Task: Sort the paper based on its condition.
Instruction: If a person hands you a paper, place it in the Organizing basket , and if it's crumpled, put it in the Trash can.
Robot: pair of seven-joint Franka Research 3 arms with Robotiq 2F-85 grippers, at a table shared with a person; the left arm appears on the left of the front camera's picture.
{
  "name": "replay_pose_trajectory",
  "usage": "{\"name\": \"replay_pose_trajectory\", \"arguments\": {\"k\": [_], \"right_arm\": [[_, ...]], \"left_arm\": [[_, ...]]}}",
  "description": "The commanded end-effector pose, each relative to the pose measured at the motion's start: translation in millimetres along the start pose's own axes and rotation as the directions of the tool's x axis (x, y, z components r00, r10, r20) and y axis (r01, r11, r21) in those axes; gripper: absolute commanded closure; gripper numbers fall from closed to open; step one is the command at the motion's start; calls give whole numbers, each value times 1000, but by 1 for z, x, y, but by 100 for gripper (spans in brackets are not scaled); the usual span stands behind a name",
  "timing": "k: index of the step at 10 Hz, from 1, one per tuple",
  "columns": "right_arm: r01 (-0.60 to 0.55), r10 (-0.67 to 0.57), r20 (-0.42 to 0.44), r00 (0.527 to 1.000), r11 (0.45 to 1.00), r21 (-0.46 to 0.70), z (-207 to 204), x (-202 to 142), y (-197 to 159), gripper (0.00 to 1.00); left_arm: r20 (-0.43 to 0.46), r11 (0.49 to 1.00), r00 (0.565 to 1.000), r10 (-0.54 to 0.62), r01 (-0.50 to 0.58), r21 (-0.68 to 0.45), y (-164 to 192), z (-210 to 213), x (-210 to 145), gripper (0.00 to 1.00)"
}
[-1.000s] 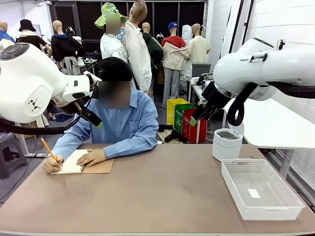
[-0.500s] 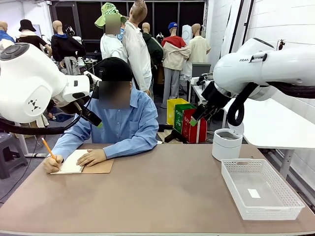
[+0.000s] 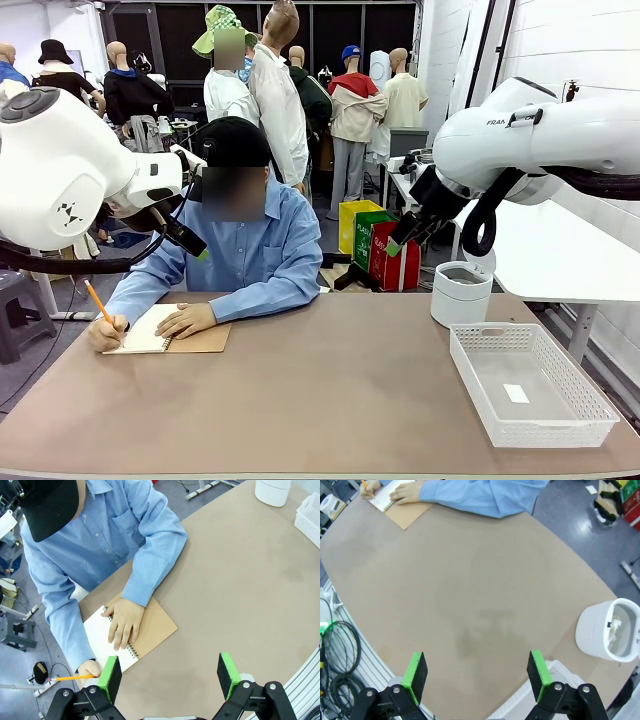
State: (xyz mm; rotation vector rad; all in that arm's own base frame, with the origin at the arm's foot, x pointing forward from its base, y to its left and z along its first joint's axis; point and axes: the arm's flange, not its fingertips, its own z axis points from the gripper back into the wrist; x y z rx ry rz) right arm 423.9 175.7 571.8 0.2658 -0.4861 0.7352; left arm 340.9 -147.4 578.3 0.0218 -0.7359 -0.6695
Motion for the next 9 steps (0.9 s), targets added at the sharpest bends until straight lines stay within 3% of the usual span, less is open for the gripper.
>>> {"name": "replay_pose_trajectory", "arguments": {"k": [1,9], "right_arm": [[-1,1,-6,1000,1000,1,0,0,0,0],[-1,1,-6,1000,1000,1,0,0,0,0]], "left_arm": [[1,1000,1000,-4,4,1,0,0,0,0],[1,1000,1000,-4,4,1,0,0,0,0]]}}
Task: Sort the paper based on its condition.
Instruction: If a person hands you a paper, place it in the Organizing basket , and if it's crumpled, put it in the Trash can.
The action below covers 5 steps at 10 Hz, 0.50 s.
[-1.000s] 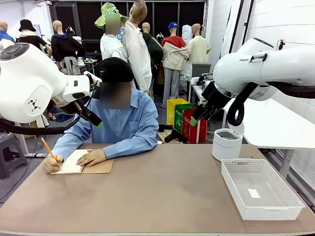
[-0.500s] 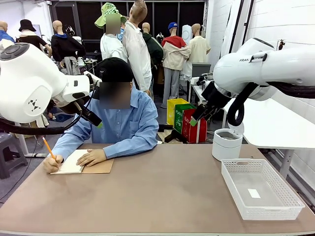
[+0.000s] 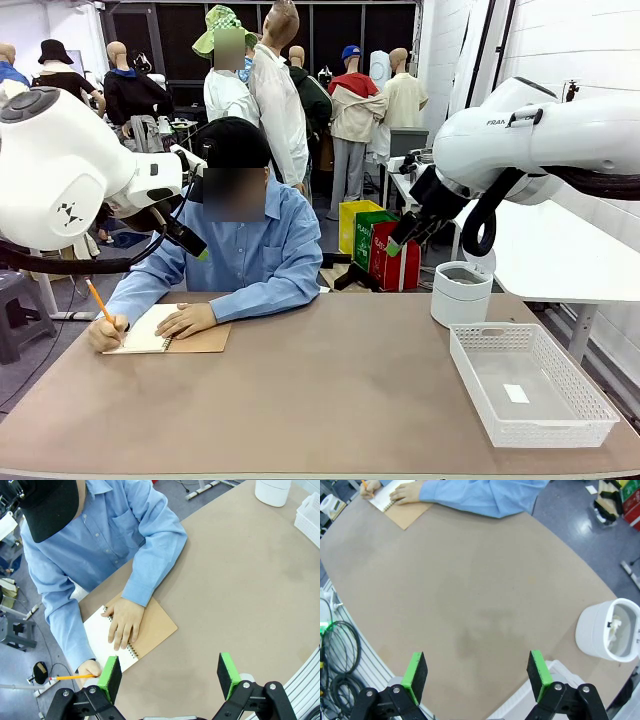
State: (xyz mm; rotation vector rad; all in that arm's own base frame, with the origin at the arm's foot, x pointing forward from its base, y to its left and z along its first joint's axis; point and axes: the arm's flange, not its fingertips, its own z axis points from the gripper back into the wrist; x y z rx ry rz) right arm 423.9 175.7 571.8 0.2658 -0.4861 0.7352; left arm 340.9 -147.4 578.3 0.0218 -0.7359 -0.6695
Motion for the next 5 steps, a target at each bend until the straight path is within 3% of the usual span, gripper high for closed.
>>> {"name": "replay_pose_trajectory", "arguments": {"k": [1,5], "right_arm": [[-1,1,-6,1000,1000,1,0,0,0,0],[-1,1,-6,1000,1000,1,0,0,0,0]], "left_arm": [[1,1000,1000,-4,4,1,0,0,0,0],[1,1000,1000,-4,4,1,0,0,0,0]]}}
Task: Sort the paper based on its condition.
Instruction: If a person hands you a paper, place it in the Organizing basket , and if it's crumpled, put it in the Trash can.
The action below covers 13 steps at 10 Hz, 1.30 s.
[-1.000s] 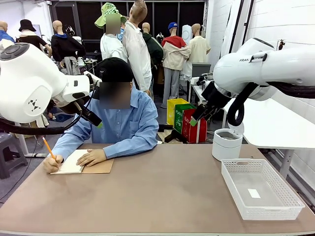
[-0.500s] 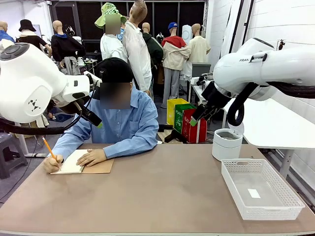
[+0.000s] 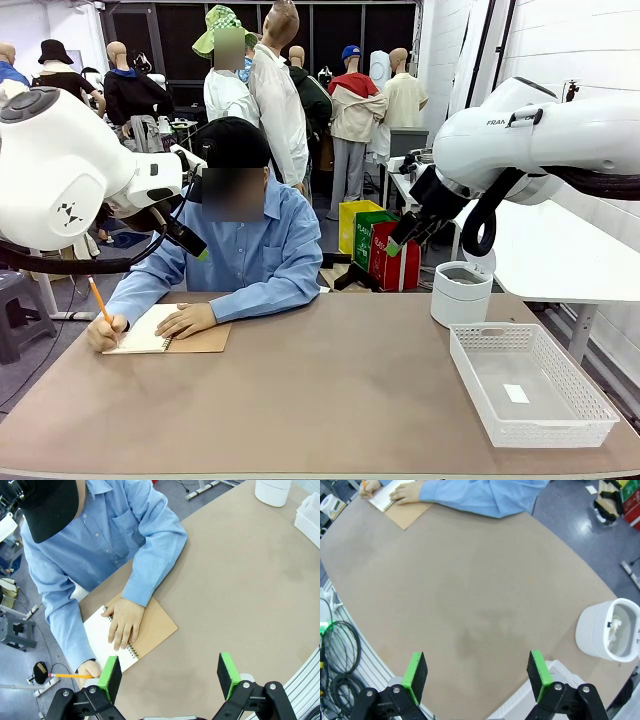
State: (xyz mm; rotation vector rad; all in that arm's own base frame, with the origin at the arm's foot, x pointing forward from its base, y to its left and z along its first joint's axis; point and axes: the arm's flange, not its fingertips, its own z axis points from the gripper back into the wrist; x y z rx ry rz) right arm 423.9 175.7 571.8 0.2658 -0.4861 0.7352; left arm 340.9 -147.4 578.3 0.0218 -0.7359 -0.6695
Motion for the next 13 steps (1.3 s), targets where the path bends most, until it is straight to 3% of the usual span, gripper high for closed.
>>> {"name": "replay_pose_trajectory", "arguments": {"k": [1,13], "right_arm": [[-1,1,-6,1000,1000,1,0,0,0,0],[-1,1,-6,1000,1000,1,0,0,0,0]], "left_arm": [[1,1000,1000,-4,4,1,0,0,0,0],[1,1000,1000,-4,4,1,0,0,0,0]]}}
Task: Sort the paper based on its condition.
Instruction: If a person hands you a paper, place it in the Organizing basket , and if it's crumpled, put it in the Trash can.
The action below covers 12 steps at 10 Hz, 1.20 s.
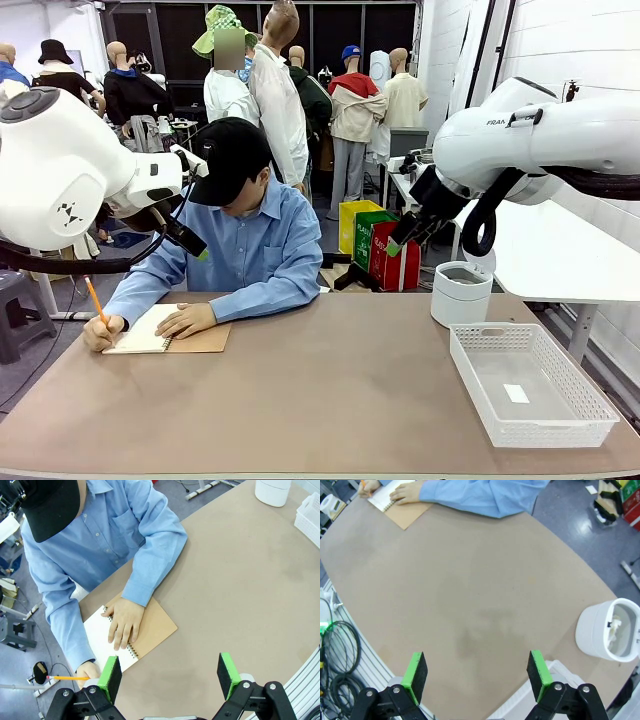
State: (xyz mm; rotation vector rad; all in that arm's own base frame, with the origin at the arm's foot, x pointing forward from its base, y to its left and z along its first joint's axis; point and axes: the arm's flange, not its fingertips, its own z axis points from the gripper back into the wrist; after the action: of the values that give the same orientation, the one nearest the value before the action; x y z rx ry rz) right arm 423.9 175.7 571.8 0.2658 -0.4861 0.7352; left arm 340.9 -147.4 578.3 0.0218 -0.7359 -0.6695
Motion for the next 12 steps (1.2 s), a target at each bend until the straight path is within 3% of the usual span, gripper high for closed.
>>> {"name": "replay_pose_trajectory", "arguments": {"k": [1,12], "right_arm": [[-1,1,-6,1000,1000,1,0,0,0,0],[-1,1,-6,1000,1000,1,0,0,0,0]], "left_arm": [[1,1000,1000,-4,4,1,0,0,0,0],[1,1000,1000,-4,4,1,0,0,0,0]]}}
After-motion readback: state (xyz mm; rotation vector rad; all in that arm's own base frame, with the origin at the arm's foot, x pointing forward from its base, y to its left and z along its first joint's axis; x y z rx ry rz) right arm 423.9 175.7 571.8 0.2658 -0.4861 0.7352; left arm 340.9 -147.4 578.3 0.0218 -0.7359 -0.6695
